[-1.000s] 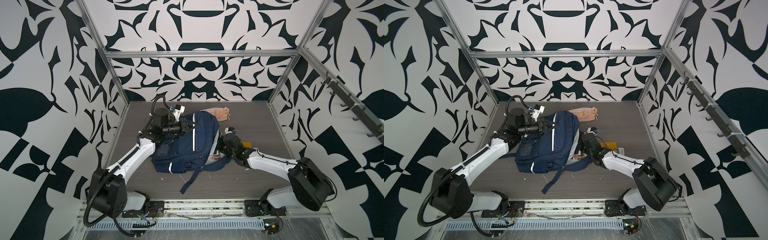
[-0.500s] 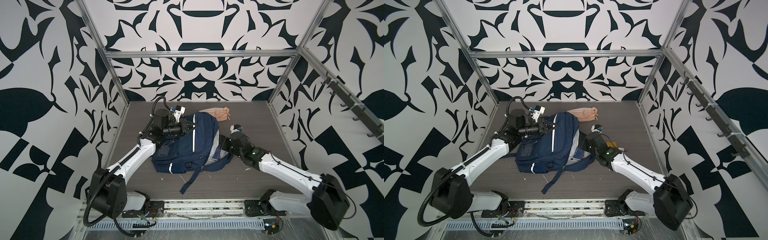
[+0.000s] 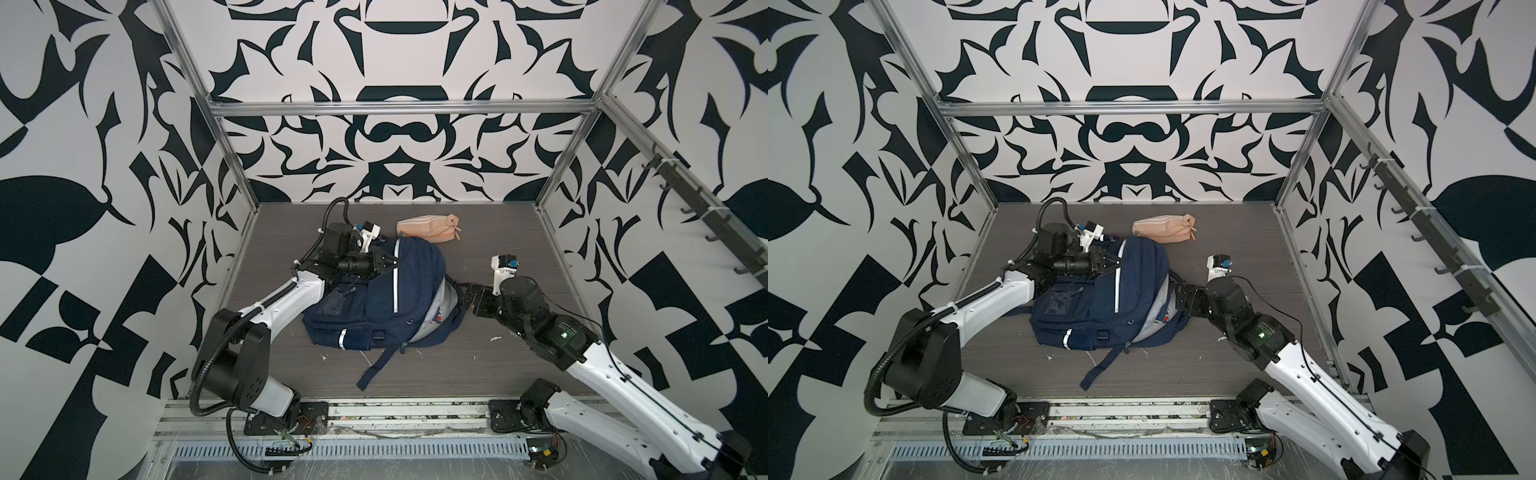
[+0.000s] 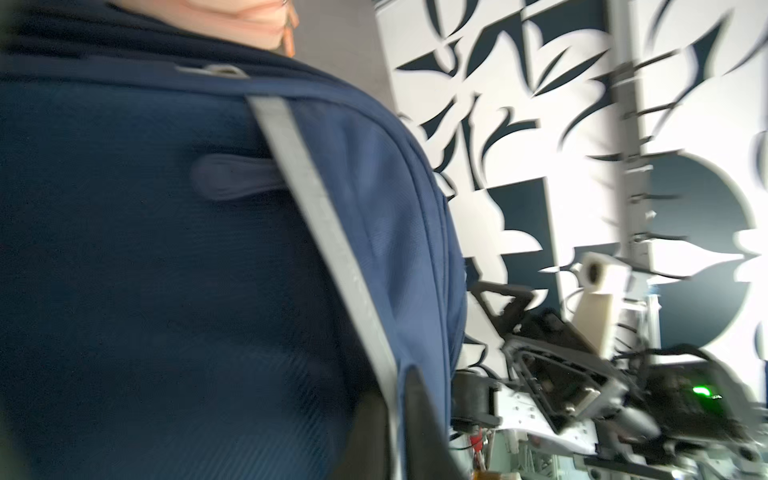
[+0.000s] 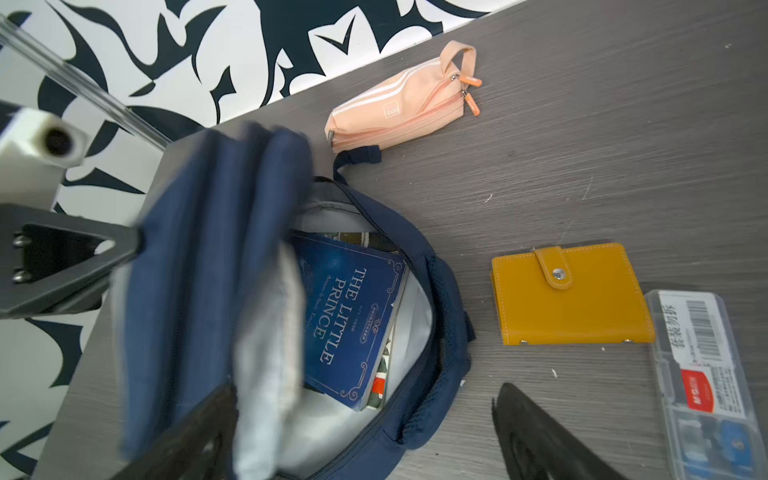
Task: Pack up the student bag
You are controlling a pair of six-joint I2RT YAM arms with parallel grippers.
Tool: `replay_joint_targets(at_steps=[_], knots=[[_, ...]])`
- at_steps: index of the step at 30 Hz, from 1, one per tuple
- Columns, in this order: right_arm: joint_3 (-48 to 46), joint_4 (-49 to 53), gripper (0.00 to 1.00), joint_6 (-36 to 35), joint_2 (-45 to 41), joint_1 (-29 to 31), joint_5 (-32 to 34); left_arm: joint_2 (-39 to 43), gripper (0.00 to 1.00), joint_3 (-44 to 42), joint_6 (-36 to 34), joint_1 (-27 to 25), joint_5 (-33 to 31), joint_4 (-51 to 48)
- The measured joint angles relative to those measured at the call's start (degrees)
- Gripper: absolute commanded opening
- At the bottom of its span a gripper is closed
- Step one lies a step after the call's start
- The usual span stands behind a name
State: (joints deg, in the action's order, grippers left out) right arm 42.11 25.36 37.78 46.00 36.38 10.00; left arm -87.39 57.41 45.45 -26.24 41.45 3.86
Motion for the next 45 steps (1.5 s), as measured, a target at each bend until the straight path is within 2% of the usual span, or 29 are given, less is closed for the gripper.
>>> replay_joint_targets(at_steps=[4, 6, 9, 12, 15, 18, 22, 26, 29, 30, 32, 37, 41, 42, 45], knots=[[-1.2, -1.0, 0.93, -1.3, 4.0, 0.3, -2.8, -1.7, 0.63, 2.2, -2.5, -0.6, -3.3, -4.7], [-1.2, -1.7, 0.94, -1.8, 6.6, 1.3, -4.0, -1.5, 0.73, 3.5, -3.9, -0.6, -5.3, -8.1], [-1.2, -3.0, 0.93, -3.2, 10.1, 4.0, -5.4, 0.6, 0.84, 4.0, -6.4, -0.6, -8.1, -14.1], [-1.1, -3.3, 0.92, -4.9, 13.6, 7.1, -5.9, 6.9, 0.84, 1.6, -8.5, -0.6, -10.9, -20.8], [-0.9, -3.5, 0.92, -5.9, 16.9, 9.7, -6.0, 18.4, 0.84, -5.5, -9.1, -0.6, -13.4, -27.0], [-0.7, -4.5, 0.91, -6.1, 19.1, 11.0, -6.4, 29.6, 0.84, -13.9, -7.9, -1.0, -14.3, -32.0], [-0.2, -6.6, 0.91, -6.1, 21.7, 11.4, -7.0, 37.4, 0.83, -23.9, -4.4, -1.5, -15.0, -35.8], [1.0, -8.4, 0.91, -6.1, 24.3, 11.5, -8.2, 38.9, 0.82, -31.2, -1.7, -1.5, -16.6, -37.6], [2.3, -8.7, 0.91, -6.2, 25.9, 11.5, -8.7, 37.2, 0.84, -32.8, -1.1, -1.5, -18.8, -38.2], [2.8, -8.9, 0.91, -6.3, 26.3, 11.5, -8.8, 36.4, 0.91, -32.9, -1.0, -1.5, -19.7, -38.0], [3.1, -9.2, 0.91, -6.3, 26.4, 11.5, -8.9, 35.2, 1.0, -33.1, -0.8, -1.5, -21.4, -37.5], [3.2, -9.5, 0.91, -6.2, 26.4, 11.5, -8.9, 33.1, 0.99, -34.6, 1.9, -1.5, -26.8, -33.2], [2.7, -10.0, 0.91, -5.2, 25.6, 11.7, -8.8, 31.3, 0.92, -34.9, 4.2, -1.5, -29.0, -28.1], [2.3, -10.1, 0.91, -4.9, 25.0, 11.7, -8.7, 30.9, 0.86, -34.9, 4.5, -1.5, -29.4, -27.0], [0.9, -10.2, 0.91, -4.5, 22.9, 11.8, -8.4, 30.0, 0.58, -35.9, 5.1, -1.6, -30.3, -24.1]])
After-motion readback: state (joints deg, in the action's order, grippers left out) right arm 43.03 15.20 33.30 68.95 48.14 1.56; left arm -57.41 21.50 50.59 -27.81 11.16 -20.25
